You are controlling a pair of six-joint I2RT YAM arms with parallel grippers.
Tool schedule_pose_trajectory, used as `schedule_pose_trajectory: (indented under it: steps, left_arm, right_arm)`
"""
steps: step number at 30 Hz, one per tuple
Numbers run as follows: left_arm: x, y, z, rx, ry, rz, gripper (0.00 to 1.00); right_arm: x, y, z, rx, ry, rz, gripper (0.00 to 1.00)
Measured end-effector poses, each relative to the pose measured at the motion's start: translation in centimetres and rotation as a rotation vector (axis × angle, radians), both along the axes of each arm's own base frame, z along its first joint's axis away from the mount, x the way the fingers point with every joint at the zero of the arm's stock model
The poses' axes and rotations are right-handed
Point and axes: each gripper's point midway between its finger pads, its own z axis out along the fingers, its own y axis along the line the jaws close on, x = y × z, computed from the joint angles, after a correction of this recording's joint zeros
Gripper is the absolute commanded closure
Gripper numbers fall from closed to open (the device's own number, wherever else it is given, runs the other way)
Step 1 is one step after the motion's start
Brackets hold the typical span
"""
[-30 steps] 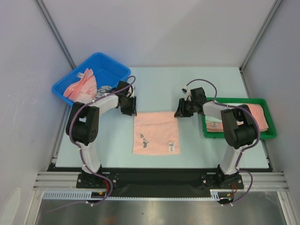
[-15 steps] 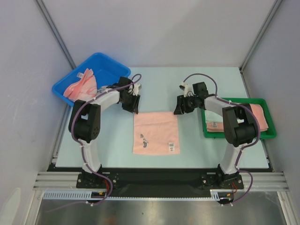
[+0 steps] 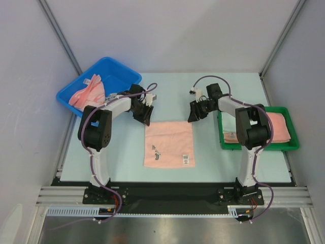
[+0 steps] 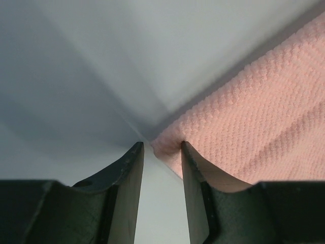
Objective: Fold and stack the towels
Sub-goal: Fold the towel
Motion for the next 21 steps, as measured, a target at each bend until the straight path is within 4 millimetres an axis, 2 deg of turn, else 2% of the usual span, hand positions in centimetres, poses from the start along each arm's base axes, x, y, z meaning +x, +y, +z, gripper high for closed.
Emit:
schedule_pose_trajectory:
  steps: [7, 13, 15, 16, 18, 19, 21]
  left_arm:
    - [0.1, -0.1, 0.0, -0.002, -0.001, -0.039, 0.58]
    - [0.7, -0.6, -0.1, -0.019, 0.002, -0.057, 0.60]
    - [1.1, -0.8, -0.1, -0.026, 0.000, -0.062, 0.66]
    - [1.3, -0.9, -0.1, -0.028, -0.002, -0.066, 0.72]
    - [1.4, -0.9, -0.2, -0.029, -0.003, -0.071, 0.80]
    - [1.4, -1.0, -0.3, -0.032, 0.000, -0.071, 0.90]
    - [1.4, -1.0, -0.4, -0.034, 0.001, -0.077, 0.98]
  right_arm:
    - [-0.7, 0.5, -0.4, 0.032, 0.050, 0.104, 0.50]
    - [-1.9, 0.5, -0.9, 0.042, 0.098, 0.147, 0.58]
    - [-1.9, 0.4, -0.8, 0.040, 0.097, 0.150, 0.64]
    - [-1.8, 0.4, -0.8, 0.040, 0.095, 0.150, 0.73]
    - [-1.7, 0.3, -0.7, 0.040, 0.094, 0.146, 0.75]
    - [-1.5, 0.3, -0.6, 0.041, 0.090, 0.145, 0.75]
    - [-1.2, 0.2, -0.4, 0.042, 0.081, 0.141, 0.73]
